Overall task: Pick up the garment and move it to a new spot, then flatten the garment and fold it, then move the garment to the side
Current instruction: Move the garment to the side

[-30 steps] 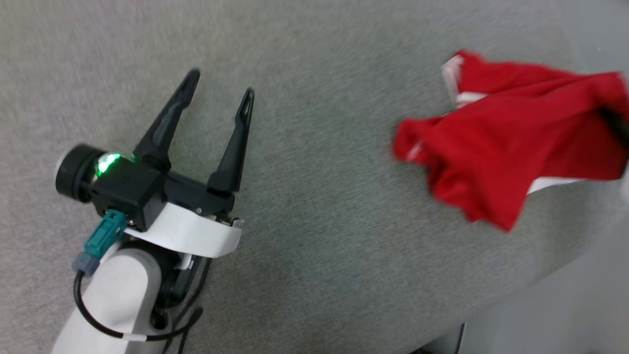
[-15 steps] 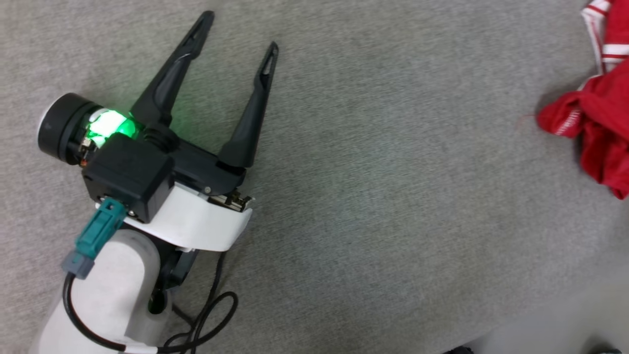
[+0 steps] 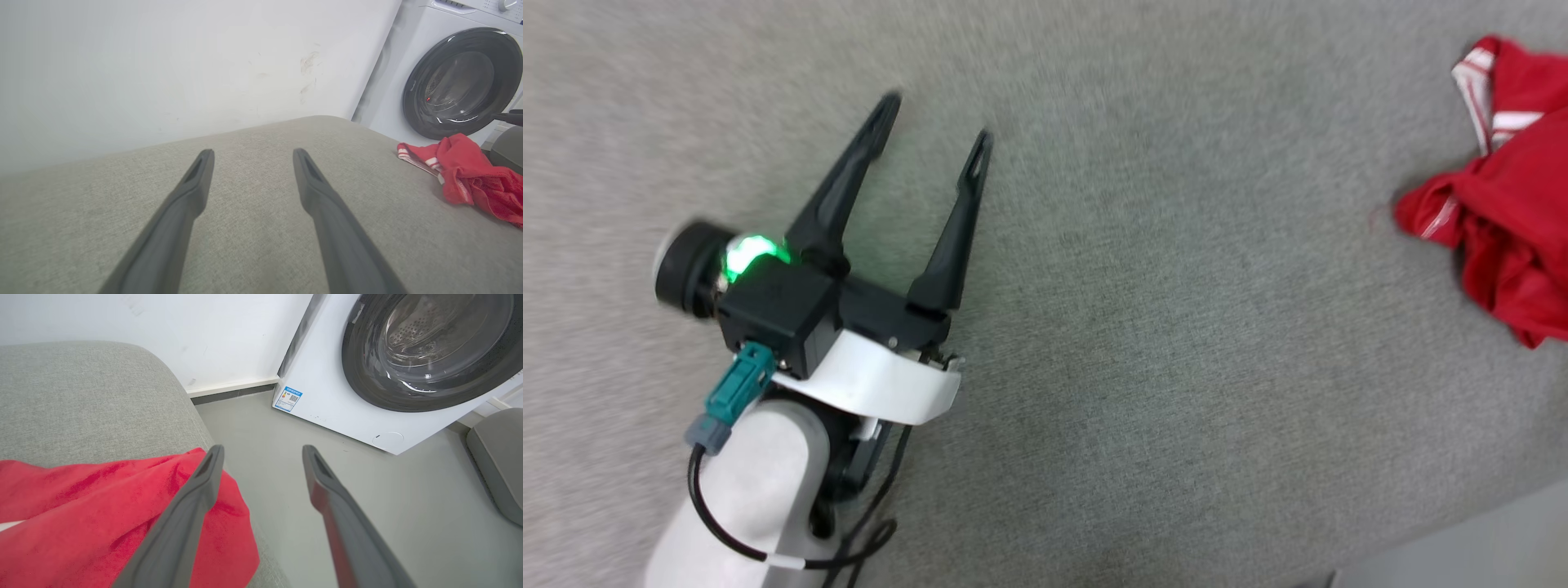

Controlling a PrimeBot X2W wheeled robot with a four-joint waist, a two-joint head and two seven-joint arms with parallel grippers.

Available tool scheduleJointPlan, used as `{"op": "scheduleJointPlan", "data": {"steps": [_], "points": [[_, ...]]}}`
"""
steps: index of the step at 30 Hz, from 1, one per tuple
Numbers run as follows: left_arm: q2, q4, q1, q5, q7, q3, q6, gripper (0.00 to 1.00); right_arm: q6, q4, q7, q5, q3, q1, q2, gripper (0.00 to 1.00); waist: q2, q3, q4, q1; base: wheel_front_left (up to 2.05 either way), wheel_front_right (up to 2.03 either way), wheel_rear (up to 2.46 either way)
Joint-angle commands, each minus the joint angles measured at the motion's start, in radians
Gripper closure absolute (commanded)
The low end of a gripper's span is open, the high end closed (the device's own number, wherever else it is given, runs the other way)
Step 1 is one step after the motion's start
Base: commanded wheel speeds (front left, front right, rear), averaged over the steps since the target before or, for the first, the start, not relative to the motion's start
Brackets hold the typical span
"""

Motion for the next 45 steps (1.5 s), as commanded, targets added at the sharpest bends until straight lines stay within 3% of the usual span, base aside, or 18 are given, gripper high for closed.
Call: {"op": "scheduleJointPlan", "data": {"steps": [1, 9, 12, 28, 33, 45], "points": [[-0.005, 0.011, 0.024, -0.007, -0.015, 0.003, 0.011, 0.00, -0.002, -0.012, -0.022, -0.010, 0.000, 0.035, 0.009, 0.00, 0.0000, -0.076, 0.033, -0.0001, 0.00, 0.00, 0.00], [-0.048, 0.116, 0.166, -0.061, -0.097, 0.037, 0.072, 0.00, -0.002, -0.167, -0.131, -0.006, 0.015, 0.239, 0.090, 0.00, 0.0000, -0.272, 0.108, -0.0001, 0.00, 0.00, 0.00], [-0.065, 0.164, 0.227, -0.087, -0.122, 0.046, 0.084, 0.00, -0.002, -0.279, -0.151, -0.018, 0.019, 0.367, 0.165, 0.00, 0.0000, -0.358, 0.152, -0.0001, 0.00, 0.00, 0.00], [-0.080, 0.311, 0.444, -0.137, -0.167, 0.090, 0.108, 0.00, -0.001, -0.696, -0.027, -0.072, 0.133, 0.805, 0.489, 0.00, 0.0000, -0.637, 0.291, -0.0001, 0.00, 0.00, 0.00], [-0.059, 0.315, 0.491, -0.127, -0.171, 0.121, 0.112, 0.00, -0.001, -0.832, 0.009, -0.102, 0.185, 0.877, 0.522, 0.00, 0.0000, -0.673, 0.317, -0.0001, 0.00, 0.00, 0.00], [-0.038, 0.293, 0.571, -0.108, -0.174, 0.170, 0.094, 0.00, -0.001, -1.084, 0.086, -0.156, 0.171, 1.035, 0.542, 0.00, 0.0000, -0.706, 0.310, -0.0001, 0.00, 0.00, 0.00]]}}
